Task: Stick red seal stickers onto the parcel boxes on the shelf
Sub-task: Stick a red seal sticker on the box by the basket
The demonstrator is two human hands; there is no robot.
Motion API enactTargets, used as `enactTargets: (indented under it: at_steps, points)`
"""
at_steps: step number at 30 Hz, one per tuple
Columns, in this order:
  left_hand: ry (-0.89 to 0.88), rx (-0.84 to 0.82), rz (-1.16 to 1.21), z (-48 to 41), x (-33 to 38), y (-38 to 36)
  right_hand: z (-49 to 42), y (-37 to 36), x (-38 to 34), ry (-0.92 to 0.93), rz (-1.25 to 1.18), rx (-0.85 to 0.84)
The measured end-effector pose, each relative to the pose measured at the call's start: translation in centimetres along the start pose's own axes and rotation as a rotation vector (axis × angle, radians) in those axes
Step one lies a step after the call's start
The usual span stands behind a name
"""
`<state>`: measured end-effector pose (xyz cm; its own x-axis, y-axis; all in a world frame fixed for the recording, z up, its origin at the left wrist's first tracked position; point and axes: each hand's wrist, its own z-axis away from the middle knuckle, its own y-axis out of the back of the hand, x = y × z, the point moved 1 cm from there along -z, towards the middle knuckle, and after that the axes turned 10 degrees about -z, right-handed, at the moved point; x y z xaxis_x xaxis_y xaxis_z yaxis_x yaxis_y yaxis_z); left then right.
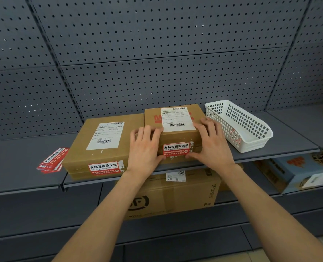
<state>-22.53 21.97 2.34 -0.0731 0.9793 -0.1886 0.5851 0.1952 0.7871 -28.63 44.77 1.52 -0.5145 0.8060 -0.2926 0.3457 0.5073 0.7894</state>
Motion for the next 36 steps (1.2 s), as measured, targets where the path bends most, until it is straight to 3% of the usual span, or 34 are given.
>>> enactTargets:
  at_steps: [36]
  points:
    - [-0.009, -0.001, 0.165, -0.6, -1.6, -0.8, -0.3, -0.1, 1.3, 0.076, -0.022, -0.003]
